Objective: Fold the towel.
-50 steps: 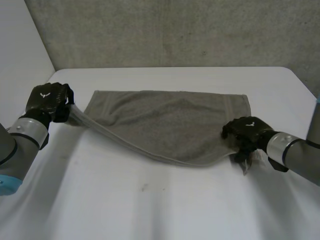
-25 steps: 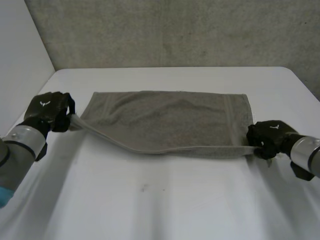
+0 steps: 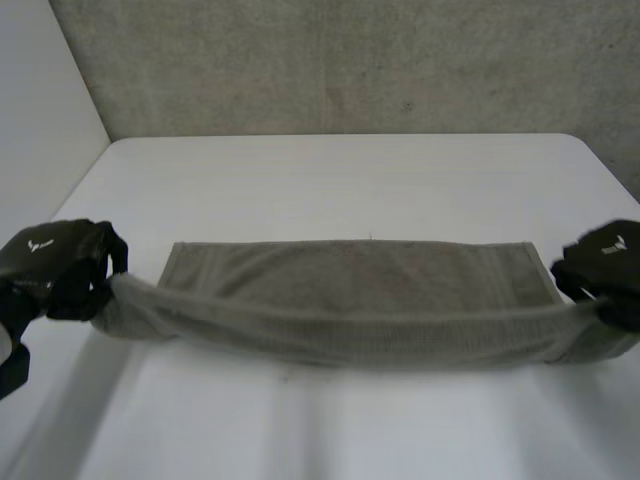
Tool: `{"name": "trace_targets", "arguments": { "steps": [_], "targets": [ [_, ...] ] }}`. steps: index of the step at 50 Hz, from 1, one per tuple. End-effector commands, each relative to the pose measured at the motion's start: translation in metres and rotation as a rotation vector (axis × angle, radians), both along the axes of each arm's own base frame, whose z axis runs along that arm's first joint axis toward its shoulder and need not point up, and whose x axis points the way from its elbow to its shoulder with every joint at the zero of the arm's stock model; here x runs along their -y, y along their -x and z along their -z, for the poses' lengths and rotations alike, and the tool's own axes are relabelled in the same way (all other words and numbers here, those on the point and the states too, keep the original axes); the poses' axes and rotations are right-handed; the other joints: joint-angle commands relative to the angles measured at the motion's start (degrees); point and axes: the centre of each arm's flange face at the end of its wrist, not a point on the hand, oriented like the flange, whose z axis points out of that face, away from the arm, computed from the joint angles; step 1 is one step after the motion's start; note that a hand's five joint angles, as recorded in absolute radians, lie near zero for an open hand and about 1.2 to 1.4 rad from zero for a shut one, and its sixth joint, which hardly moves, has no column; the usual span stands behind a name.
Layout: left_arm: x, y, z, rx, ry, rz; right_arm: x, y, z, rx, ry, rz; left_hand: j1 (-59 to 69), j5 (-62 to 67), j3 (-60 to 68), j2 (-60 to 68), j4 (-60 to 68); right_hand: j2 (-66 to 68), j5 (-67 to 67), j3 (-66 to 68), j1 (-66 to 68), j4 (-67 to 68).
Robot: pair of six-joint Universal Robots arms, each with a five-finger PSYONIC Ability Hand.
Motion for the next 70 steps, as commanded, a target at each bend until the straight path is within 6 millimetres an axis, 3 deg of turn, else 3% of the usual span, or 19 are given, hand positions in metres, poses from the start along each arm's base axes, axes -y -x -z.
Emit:
{"name": "trace_targets", "arguments": {
  "steps": [1,11,19,26,27,28,29,30,33,34,36,38,39,41,44,46,55,60,70],
  "targets": [
    [0.053,0.011,0.023,0.009,0.022,0.031,0.049,-0.031,0.028,0.001,0.041,0.024,14.13,11.19,10.34,10.22,10.23,12.69,14.06,12.10,24.53,11.63],
    [0.129,0.038,0.073,0.085,-0.040,-0.059,0.115,-0.063,0.080,-0.022,0.223,0.048,14.13,11.19,10.34,10.22,10.23,12.69,14.06,12.10,24.53,11.63],
    [0.164,0.058,0.100,0.087,-0.010,-0.028,0.144,-0.081,0.105,-0.012,0.366,0.060,14.13,11.19,10.34,10.22,10.23,12.69,14.06,12.10,24.53,11.63],
    [0.180,0.072,0.104,0.069,0.104,-0.010,0.157,-0.087,0.128,-0.016,0.386,0.060,14.13,11.19,10.34,10.22,10.23,12.69,14.06,12.10,24.53,11.63],
    [0.182,0.074,0.106,0.069,0.113,-0.010,0.159,-0.089,0.131,-0.013,0.391,0.057,14.13,11.19,10.34,10.22,10.23,-13.73,-12.35,-14.32,-1.89,-14.79],
    [0.182,0.074,0.106,0.069,0.113,-0.010,0.159,-0.089,0.131,-0.013,0.391,0.057,14.13,11.19,10.34,10.22,10.23,-13.99,-12.62,-14.58,-2.16,-15.05],
    [0.181,0.075,0.109,0.072,0.111,-0.006,0.162,-0.092,0.134,-0.010,0.405,0.055,2.16,-0.77,-1.63,-1.75,-1.74,-57.31,-55.94,-57.90,-45.47,-58.37],
    [0.179,0.079,0.111,0.073,0.109,0.005,0.164,-0.094,0.134,-0.006,0.425,0.058,-50.91,-53.85,-54.71,-54.82,-54.81,-57.31,-55.94,-57.90,-45.47,-58.37],
    [0.175,0.084,0.111,0.075,0.109,0.021,0.166,-0.093,0.132,-0.007,0.443,0.074,-47.75,-50.69,-51.54,-51.66,-51.65,-57.31,-55.94,-57.90,-45.47,-58.37],
    [0.171,0.089,0.110,0.073,0.111,0.036,0.166,-0.093,0.127,-0.005,0.455,0.091,-55.87,-58.81,-59.66,-59.78,-59.77,-57.31,-55.94,-57.90,-45.47,-58.37],
    [0.168,0.092,0.106,0.071,0.117,0.043,0.165,-0.092,0.118,0.010,0.462,0.111,-55.87,-58.81,-59.66,-59.78,-59.77,-57.31,-55.94,-57.90,-45.47,-58.37],
    [0.161,0.096,0.093,0.065,0.135,0.053,0.157,-0.088,0.090,0.088,0.473,0.152,-55.87,-58.81,-59.66,-59.78,-59.77,-57.31,-55.94,-57.90,-45.47,-58.37],
    [0.161,0.096,0.093,0.065,0.135,0.053,0.157,-0.088,0.090,0.088,0.473,0.152,-55.87,-58.81,-59.66,-59.78,-59.77,-57.31,-55.94,-57.90,-45.47,-58.37],
    [0.150,0.093,0.074,0.059,0.159,0.053,0.142,-0.083,0.064,0.189,0.461,0.188,-55.87,-58.81,-59.66,-59.78,-59.77,-57.31,-55.94,-57.90,-45.47,-58.37],
    [0.143,0.091,0.067,0.058,0.165,0.053,0.131,-0.082,0.051,0.239,0.456,0.192,-55.87,-58.81,-59.66,-59.78,-59.77,-57.31,-55.94,-57.90,-45.47,-58.37],
    [0.129,0.087,0.054,0.055,0.177,0.052,0.110,-0.079,0.036,0.302,0.423,0.169,-55.87,-58.81,-59.66,-59.78,-59.77,-57.31,-55.94,-57.90,-45.47,-58.37],
    [0.091,0.074,0.043,0.052,0.160,0.055,0.072,-0.034,0.059,0.315,0.188,0.193,-55.87,-58.81,-59.66,-59.78,-59.77,-56.05,-54.68,-56.64,-44.21,-57.11],
    [0.077,0.070,0.043,0.051,0.143,0.055,0.050,-0.010,0.089,0.330,0.047,0.233,-55.87,-58.81,-59.66,-59.78,-59.77,-46.48,-45.11,-47.08,-34.65,-47.55],
    [0.070,0.069,0.046,0.053,0.128,0.056,0.052,0.014,0.114,0.343,0.077,0.258,-55.87,-58.81,-59.66,-59.78,-59.77,-32.85,-31.48,-33.44,-21.02,-33.91]
  ]
}}
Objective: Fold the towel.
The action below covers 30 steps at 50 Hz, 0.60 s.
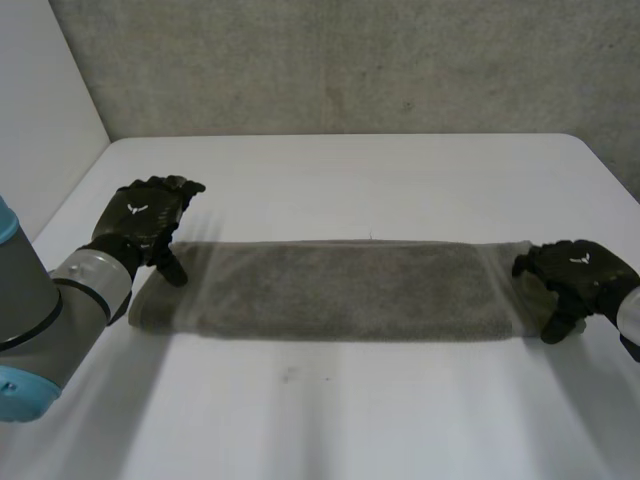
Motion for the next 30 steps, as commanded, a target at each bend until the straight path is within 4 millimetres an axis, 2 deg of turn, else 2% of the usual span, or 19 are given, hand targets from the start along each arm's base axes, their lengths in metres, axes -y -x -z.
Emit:
{"name": "trace_targets", "arguments": {
  "steps": [1,6,9,11,15,16,17,18,26,27,28,30],
  "targets": [
    [-0.002,0.000,0.002,0.002,-0.008,0.001,0.004,0.013,0.014,-0.004,0.034,0.015,0.11,-1.41,0.45,0.55,0.43,11.16,11.13,10.57,14.10,10.68],
    [-0.004,0.002,0.003,0.002,-0.009,0.009,0.010,0.022,0.031,-0.006,0.008,0.041,0.11,-1.41,0.45,0.55,0.43,13.00,12.97,12.42,15.95,12.53],
    [-0.004,0.002,0.003,0.002,-0.009,0.009,0.012,0.023,0.032,-0.013,0.014,0.042,0.11,-1.41,0.45,0.55,0.43,14.01,13.99,13.43,16.96,13.54],
    [-0.003,0.002,0.003,0.002,-0.009,0.007,0.017,0.028,0.035,-0.042,0.045,0.045,0.11,-1.41,0.45,0.55,0.43,30.91,30.88,30.33,33.86,30.44],
    [-0.003,0.001,0.003,0.002,-0.009,0.004,0.023,0.032,0.041,-0.066,0.062,0.049,0.11,-1.41,0.45,0.55,0.43,39.75,39.72,39.17,42.70,39.28],
    [-0.003,0.001,0.003,0.002,-0.009,0.003,0.025,0.033,0.043,-0.072,0.060,0.049,0.11,-1.41,0.45,0.55,0.43,47.41,47.38,46.83,50.36,46.94],
    [-0.003,0.001,0.003,0.002,-0.009,0.003,0.025,0.033,0.044,-0.073,0.060,0.049,0.11,-1.41,0.45,0.55,0.43,47.49,47.46,46.91,50.44,47.02],
    [-0.003,0.001,0.003,0.003,-0.011,0.003,0.026,0.034,0.046,-0.077,0.056,0.050,0.11,-1.41,0.45,0.55,0.43,56.59,56.56,56.01,59.54,56.12],
    [-0.005,0.001,0.004,0.003,-0.014,0.004,0.034,0.046,0.045,-0.106,0.074,0.084,0.11,-1.41,0.45,0.55,0.43,56.68,56.65,56.10,59.63,56.21],
    [-0.005,0.001,0.004,0.003,-0.014,0.004,0.037,0.055,0.044,-0.115,0.080,0.114,0.11,-1.41,0.45,0.55,0.43,56.68,56.65,56.10,59.63,56.21],
    [-0.005,0.001,0.004,0.003,-0.014,0.004,0.037,0.055,0.043,-0.116,0.080,0.114,0.11,-1.41,0.45,0.55,0.43,56.68,56.65,56.10,59.63,56.21],
    [-0.006,-0.001,0.002,0.002,-0.009,0.001,0.046,0.077,0.039,-0.138,0.093,0.191,0.11,-1.41,0.45,0.55,0.43,56.68,56.65,56.10,59.63,56.21]
  ]
}}
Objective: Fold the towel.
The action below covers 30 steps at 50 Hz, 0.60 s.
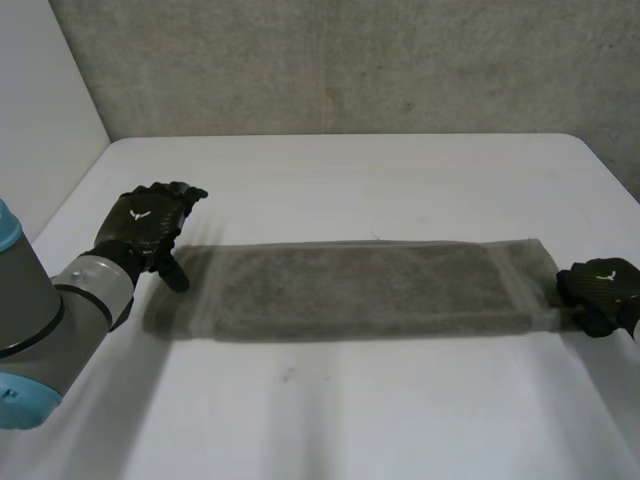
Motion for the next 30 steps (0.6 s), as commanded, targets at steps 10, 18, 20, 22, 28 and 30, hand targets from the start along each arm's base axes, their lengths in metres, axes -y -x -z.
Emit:
{"name": "trace_targets", "arguments": {
  "steps": [10,18,20,22,28,30],
  "targets": [
    [-0.002,-0.003,-0.006,-0.004,0.015,-0.009,0.038,0.110,-0.036,-0.175,0.103,0.301,0.11,-1.40,0.45,0.56,0.44,12.88,14.94,12.23,25.96,11.86],
    [-0.002,-0.006,-0.011,-0.008,0.028,-0.017,0.041,0.038,-0.079,-0.120,0.198,0.148,0.11,-1.40,0.45,0.56,0.44,12.88,14.94,12.23,25.96,11.86],
    [-0.002,-0.005,-0.012,-0.010,0.030,-0.017,0.036,0.010,-0.093,-0.079,0.234,0.103,0.11,-1.40,0.45,0.56,0.44,12.88,14.94,12.23,25.96,11.86],
    [-0.003,-0.006,-0.018,-0.016,0.046,-0.019,0.020,-0.047,-0.110,0.005,0.282,-0.014,0.11,-1.40,0.45,0.56,0.44,12.88,14.94,12.23,25.96,11.86],
    [-0.005,-0.006,-0.026,-0.023,0.069,-0.020,-0.031,-0.149,-0.119,0.095,0.358,-0.303,0.11,-1.40,0.45,0.56,0.44,12.88,14.94,12.23,25.96,11.86],
    [-0.007,-0.005,-0.028,-0.026,0.076,-0.018,-0.076,-0.205,-0.112,0.135,0.368,-0.485,0.11,-1.40,0.45,0.56,0.44,12.88,14.94,12.23,25.96,11.86]
  ]
}}
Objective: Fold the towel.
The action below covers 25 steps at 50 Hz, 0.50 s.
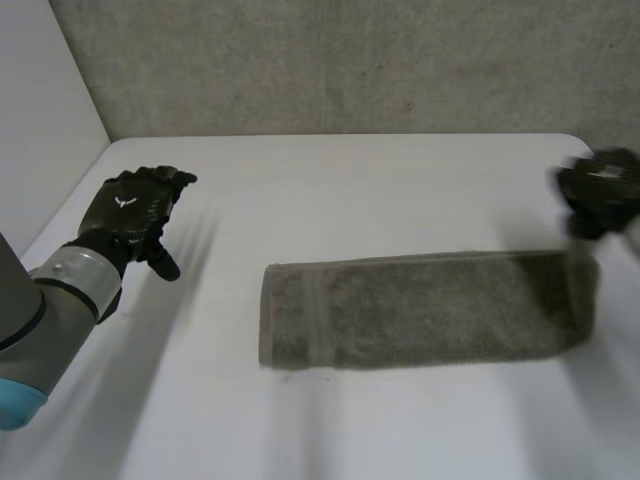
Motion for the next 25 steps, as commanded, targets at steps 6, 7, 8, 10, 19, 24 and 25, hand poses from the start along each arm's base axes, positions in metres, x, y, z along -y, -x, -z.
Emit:
{"name": "trace_targets", "arguments": {
  "steps": [6,7,8,10,19,24,25],
  "targets": [
    [-0.006,0.003,-0.008,-0.008,0.023,0.011,-0.157,-0.216,0.036,0.055,-0.023,-0.685,0.11,-1.39,0.45,0.57,0.49,12.88,14.15,11.97,25.64,11.65],
    [-0.007,0.005,-0.008,-0.008,0.022,0.015,-0.171,-0.227,0.051,0.039,-0.062,-0.727,0.11,-1.39,0.45,0.57,0.49,12.88,14.15,11.97,25.64,11.65],
    [-0.008,0.006,-0.007,-0.007,0.019,0.021,-0.181,-0.233,0.064,0.021,-0.098,-0.754,0.11,-1.39,0.45,0.57,0.49,12.88,14.15,11.97,25.64,11.65],
    [-0.009,0.009,-0.005,-0.006,0.016,0.030,-0.188,-0.238,0.076,0.006,-0.134,-0.770,0.11,-1.39,0.45,0.57,0.49,12.88,14.15,11.97,25.64,11.65],
    [-0.015,0.034,-0.002,-0.007,0.022,0.107,-0.188,-0.233,0.054,0.067,-0.146,-0.740,0.11,-1.39,0.45,0.57,0.49,-57.12,-55.85,-58.03,-44.36,-58.35],
    [-0.019,0.060,0.002,-0.010,0.024,0.178,-0.146,-0.195,0.037,0.155,-0.174,-0.561,0.11,-1.39,0.45,0.57,0.49,-57.12,-55.85,-58.03,-44.36,-58.35],
    [-0.019,0.060,0.002,-0.010,0.024,0.178,-0.146,-0.195,0.037,0.155,-0.174,-0.560,0.11,-1.39,0.45,0.57,0.49,-57.12,-55.85,-58.03,-44.36,-58.35]
  ]
}}
